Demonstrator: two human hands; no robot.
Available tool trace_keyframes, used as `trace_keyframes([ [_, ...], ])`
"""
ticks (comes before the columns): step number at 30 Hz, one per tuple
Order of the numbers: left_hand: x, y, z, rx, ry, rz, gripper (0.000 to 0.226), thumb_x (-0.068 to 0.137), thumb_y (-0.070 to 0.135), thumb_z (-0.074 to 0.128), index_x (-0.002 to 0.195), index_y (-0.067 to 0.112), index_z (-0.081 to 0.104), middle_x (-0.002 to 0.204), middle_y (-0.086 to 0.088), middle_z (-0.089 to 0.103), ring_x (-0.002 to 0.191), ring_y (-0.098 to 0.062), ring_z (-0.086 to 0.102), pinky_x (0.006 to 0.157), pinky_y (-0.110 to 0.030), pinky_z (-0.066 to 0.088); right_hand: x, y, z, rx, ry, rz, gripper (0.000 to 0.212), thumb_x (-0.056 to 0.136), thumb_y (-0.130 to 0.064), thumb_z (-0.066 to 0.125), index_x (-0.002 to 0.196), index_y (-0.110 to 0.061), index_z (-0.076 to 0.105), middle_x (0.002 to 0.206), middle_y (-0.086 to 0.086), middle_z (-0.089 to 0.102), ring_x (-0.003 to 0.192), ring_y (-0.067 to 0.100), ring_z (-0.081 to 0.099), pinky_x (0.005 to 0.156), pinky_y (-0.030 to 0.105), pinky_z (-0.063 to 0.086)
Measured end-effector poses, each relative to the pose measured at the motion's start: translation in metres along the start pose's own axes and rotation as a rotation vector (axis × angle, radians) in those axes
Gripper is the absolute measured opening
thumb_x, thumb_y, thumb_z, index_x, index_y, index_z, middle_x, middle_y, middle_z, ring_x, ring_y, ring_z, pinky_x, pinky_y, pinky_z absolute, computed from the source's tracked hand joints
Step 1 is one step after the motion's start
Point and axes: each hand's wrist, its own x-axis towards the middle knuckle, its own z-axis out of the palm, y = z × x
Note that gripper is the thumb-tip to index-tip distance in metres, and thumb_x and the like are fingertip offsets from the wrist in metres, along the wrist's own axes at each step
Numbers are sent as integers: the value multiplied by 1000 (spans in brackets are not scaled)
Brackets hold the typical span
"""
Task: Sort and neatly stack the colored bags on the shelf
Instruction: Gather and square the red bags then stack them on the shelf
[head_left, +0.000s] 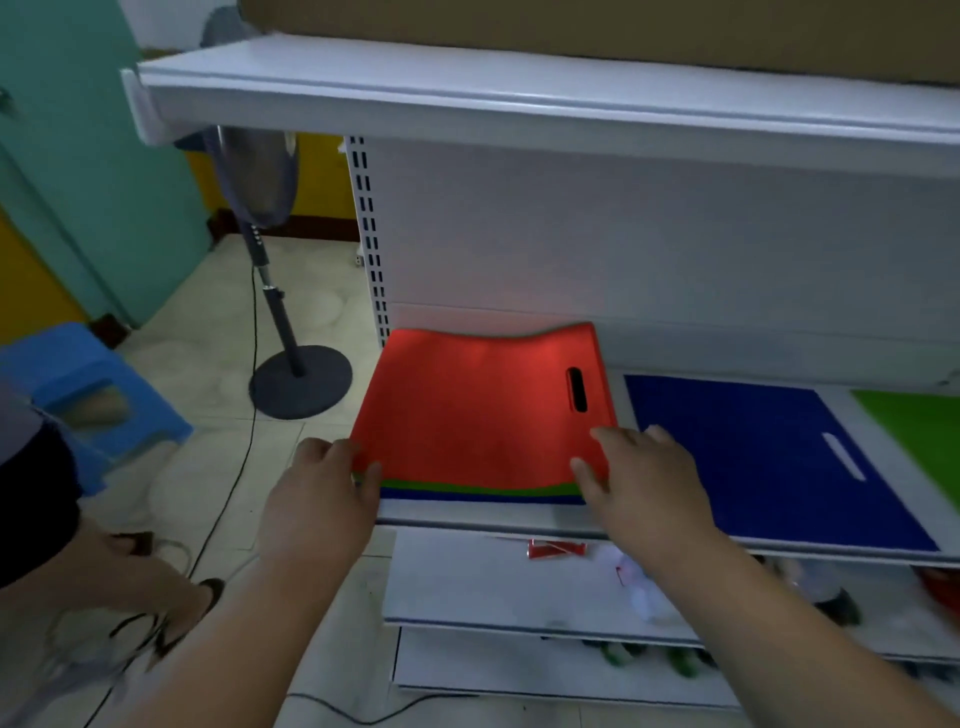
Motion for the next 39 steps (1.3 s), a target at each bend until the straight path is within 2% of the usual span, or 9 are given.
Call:
trace_keyframes([
  [5,14,-6,-2,-10,14,25,24,97,37,51,107,20,65,96,0,59,75,-18,56,65,-31,46,-7,3,13,-57,120,11,39,92,-43,53,107,-10,68,97,3,72,82,28,53,63,34,44],
  [9,23,-19,-7,-55,-11,67,14,95,27,57,100,18,67,92,0,62,73,-14,52,62,-28,36,-11,-10,16,-144,173,26,44,92,-46,41,90,-12,69,67,-1,65,73,26,49,60,30,31],
  [13,34,-34,-15,-183,-72,57,6,88,19,61,86,22,56,79,6,60,66,-10,54,53,-25,32,-27,-31,17,-53,221,1,42,89,-46,42,87,-14,69,56,-3,57,74,26,51,60,34,44],
  [17,37,-47,-24,-311,-260,-20,13,86,18,58,92,27,50,81,5,60,68,-16,58,55,-29,40,-45,-40,13,128,255,195,38,89,-49,47,96,-17,67,79,1,63,77,23,51,66,34,45],
  [20,38,-55,-27,-321,-350,19,20,88,17,55,98,34,52,91,8,61,72,-17,60,59,-30,44,-46,-43,11,304,41,473,45,88,-48,59,126,-25,53,111,4,54,94,22,55,80,33,46],
  [24,36,-51,-31,-366,-344,31,33,83,7,56,85,40,54,81,5,60,66,-18,59,59,-31,47,-42,-49,2,658,-95,500,57,89,-24,65,138,-38,40,108,-6,64,86,8,63,68,20,49],
  [27,24,-51,-27,-378,-312,29,34,82,6,50,83,40,58,73,4,62,58,-18,57,51,-29,45,-49,-49,-8,514,0,390,51,93,-22,60,138,-40,45,113,-2,68,91,15,65,82,32,53],
  [31,-8,-23,-22,-356,-158,76,32,91,12,51,102,39,64,82,10,64,66,-14,57,56,-27,43,-66,-27,-25,372,202,301,44,97,-28,55,140,-33,49,118,-3,68,103,19,64,86,30,49],
  [39,-64,128,31,-460,-49,323,32,90,7,61,115,25,70,107,1,73,98,-27,66,76,-32,47,-136,109,-81,261,445,486,43,96,-27,56,139,-24,52,117,4,69,104,25,64,85,31,46],
])
